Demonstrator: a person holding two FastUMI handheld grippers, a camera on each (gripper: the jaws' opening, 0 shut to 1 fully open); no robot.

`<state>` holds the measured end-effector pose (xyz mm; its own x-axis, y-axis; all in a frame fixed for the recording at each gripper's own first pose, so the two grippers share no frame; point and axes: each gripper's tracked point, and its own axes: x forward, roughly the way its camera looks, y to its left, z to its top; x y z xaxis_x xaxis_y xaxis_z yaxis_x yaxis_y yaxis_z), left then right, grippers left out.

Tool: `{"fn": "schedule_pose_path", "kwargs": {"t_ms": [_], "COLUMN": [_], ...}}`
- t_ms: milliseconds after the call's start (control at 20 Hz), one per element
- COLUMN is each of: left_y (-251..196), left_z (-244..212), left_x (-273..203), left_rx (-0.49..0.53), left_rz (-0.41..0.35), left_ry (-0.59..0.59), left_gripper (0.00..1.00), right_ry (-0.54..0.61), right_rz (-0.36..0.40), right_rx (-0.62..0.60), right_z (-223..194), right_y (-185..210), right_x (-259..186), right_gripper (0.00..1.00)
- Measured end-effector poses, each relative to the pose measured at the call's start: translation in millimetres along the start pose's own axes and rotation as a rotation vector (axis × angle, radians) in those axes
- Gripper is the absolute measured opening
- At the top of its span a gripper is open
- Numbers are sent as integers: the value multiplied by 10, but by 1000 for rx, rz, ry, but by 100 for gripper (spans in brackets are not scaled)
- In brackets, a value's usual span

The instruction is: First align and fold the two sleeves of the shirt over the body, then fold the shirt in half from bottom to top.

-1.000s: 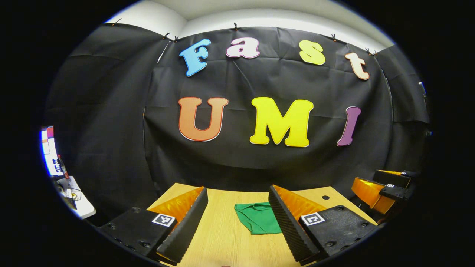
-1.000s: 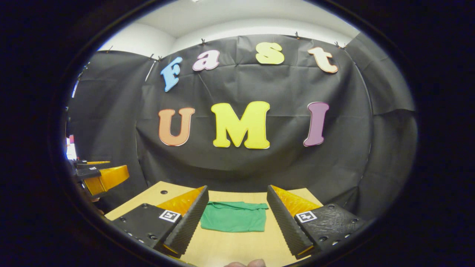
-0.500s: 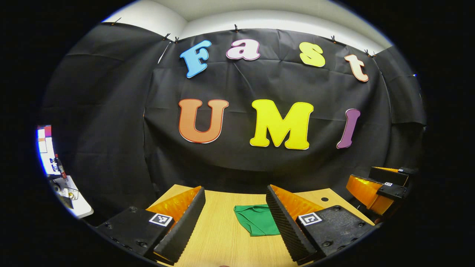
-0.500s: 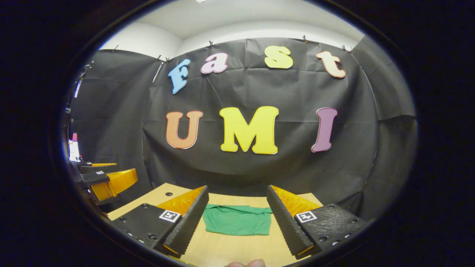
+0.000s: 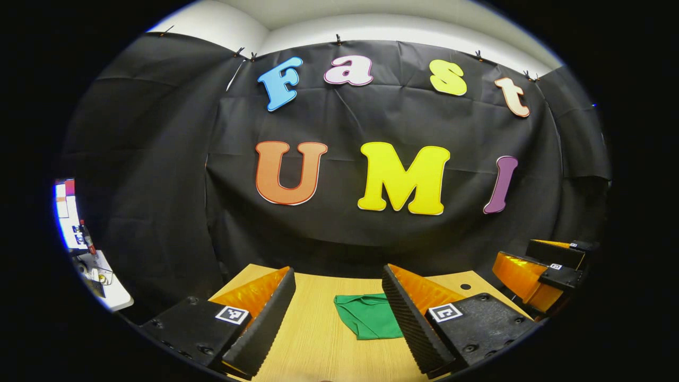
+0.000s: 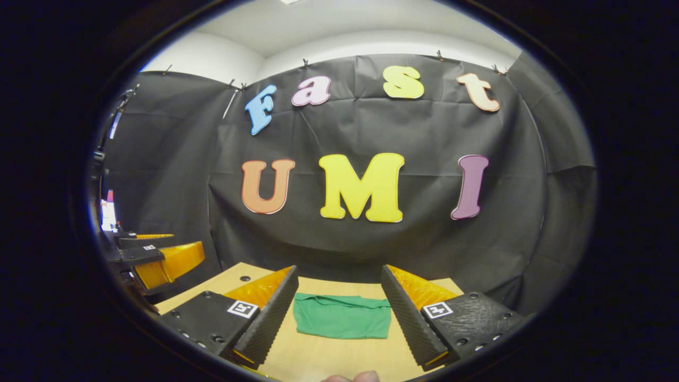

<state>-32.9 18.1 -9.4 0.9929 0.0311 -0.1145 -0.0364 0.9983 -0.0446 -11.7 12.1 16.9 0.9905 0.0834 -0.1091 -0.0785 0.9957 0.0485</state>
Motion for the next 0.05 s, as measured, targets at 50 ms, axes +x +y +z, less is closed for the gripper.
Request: {"fn": "schedule_pose_path", "kwargs": {"t_ms": [50], "left_y": [-8], "left_z": [-3], "left_x": [4], "left_rx": [4], "left_rz": [-2], "left_ry": [-1], "left_gripper": [100], "right_ry": [-2], "right_rz": [-2], "right_rx": [1], "right_z": [7], "right_y": [-3], "right_x": [5], "right_gripper": [96]}}
